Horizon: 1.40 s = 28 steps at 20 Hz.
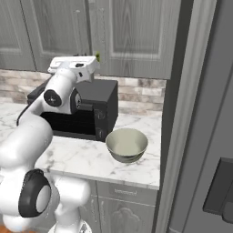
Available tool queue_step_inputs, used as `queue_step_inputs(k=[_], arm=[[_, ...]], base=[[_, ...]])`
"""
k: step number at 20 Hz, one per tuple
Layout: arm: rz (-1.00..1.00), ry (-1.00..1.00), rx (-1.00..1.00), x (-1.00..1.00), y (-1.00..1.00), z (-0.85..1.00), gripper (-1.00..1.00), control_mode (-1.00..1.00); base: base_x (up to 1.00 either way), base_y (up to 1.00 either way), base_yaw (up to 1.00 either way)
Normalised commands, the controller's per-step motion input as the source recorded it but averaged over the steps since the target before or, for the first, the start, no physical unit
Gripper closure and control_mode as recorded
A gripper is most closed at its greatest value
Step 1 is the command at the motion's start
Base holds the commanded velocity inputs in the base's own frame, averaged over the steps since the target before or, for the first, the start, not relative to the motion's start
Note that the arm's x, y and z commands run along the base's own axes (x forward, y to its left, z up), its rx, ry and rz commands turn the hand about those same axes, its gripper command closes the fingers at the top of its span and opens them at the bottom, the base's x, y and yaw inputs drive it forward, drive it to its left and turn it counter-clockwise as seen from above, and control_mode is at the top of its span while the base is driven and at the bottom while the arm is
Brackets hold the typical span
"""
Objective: Open the cabinet. Pick the pear and orange from the cabinet and place them into the bowl. Then close the cabinet.
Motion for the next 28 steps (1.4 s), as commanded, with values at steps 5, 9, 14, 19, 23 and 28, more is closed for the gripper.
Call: queue_step_inputs(k=[5,9,14,19,23,28], arm=[[-0.09,0.0,0.0,-0.66,0.73,0.62,1.0,-1.0],[-0.06,0.0,0.0,-0.46,0.84,0.68,1.0,-1.0],[-0.04,0.0,0.02,-0.28,0.99,0.63,1.0,-1.0],[-0.06,0.0,0.01,-0.23,1.0,0.56,1.0,-1.0],[-0.07,0.0,0.0,-0.23,1.0,0.56,1.0,-1.0],[-0.08,0.0,0.01,-0.23,1.0,0.5,1.0,-1.0]], base=[[0.0,0.0,0.0],[0.0,0.0,0.0],[0.0,0.0,0.0],[0.0,0.0,0.0],[0.0,0.0,0.0],[0.0,0.0,0.0]])
